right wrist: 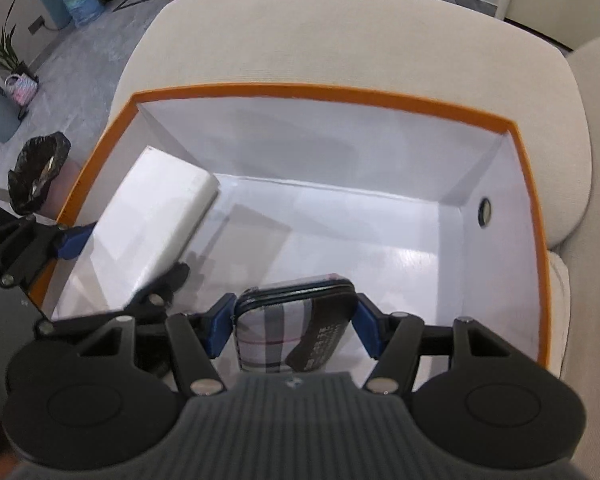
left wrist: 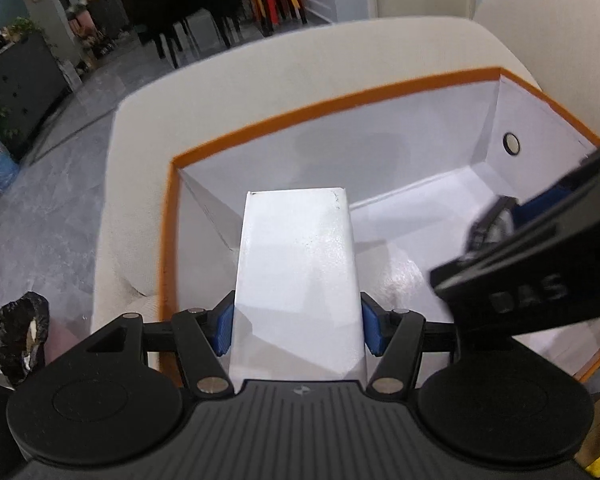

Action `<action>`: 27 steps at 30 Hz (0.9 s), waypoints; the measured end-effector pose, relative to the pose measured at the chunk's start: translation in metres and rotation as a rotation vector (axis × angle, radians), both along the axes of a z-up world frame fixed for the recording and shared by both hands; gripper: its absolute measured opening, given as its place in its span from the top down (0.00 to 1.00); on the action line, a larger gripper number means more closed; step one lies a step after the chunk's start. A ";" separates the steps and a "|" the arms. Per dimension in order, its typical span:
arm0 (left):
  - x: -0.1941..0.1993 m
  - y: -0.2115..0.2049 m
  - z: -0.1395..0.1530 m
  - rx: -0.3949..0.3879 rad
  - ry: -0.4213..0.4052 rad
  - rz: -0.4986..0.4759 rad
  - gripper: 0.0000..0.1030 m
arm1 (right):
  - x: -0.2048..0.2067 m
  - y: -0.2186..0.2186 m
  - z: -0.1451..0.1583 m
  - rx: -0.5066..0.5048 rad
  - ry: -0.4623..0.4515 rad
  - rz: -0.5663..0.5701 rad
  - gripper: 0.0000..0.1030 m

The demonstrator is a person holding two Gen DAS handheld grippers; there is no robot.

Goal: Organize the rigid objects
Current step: 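Lower the white box and plaid case into the orange box and release both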

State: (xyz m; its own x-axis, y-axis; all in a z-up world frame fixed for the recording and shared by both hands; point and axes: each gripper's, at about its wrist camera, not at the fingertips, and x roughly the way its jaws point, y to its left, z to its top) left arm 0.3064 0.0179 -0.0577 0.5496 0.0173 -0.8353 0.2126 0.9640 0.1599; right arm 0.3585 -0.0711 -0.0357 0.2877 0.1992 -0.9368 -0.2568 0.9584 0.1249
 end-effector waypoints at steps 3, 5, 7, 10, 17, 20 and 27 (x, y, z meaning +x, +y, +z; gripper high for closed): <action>0.008 -0.005 -0.002 0.030 0.043 -0.005 0.33 | 0.005 0.009 -0.001 -0.025 0.020 0.021 0.40; 0.012 -0.005 -0.004 0.049 0.076 -0.005 0.33 | 0.010 0.013 -0.002 -0.039 0.026 0.032 0.40; 0.016 -0.005 -0.006 0.065 0.110 -0.004 0.32 | 0.015 0.018 -0.003 -0.044 0.040 0.037 0.40; 0.019 -0.002 -0.007 0.058 0.112 -0.002 0.29 | 0.025 0.019 -0.009 -0.022 0.057 0.033 0.40; 0.017 0.004 -0.005 0.034 0.068 0.005 0.21 | 0.031 0.020 -0.017 0.003 0.059 0.043 0.30; 0.019 0.004 -0.005 0.031 0.059 0.010 0.21 | 0.030 0.019 -0.016 -0.013 0.033 0.037 0.30; 0.014 0.006 -0.002 0.019 0.042 0.024 0.21 | 0.025 0.012 -0.009 -0.010 0.004 0.014 0.30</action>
State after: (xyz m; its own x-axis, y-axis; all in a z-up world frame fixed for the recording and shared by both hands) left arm 0.3205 0.0243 -0.0597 0.5130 0.0458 -0.8571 0.1966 0.9658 0.1693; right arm 0.3839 -0.0594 -0.0444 0.2812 0.1939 -0.9398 -0.2699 0.9558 0.1165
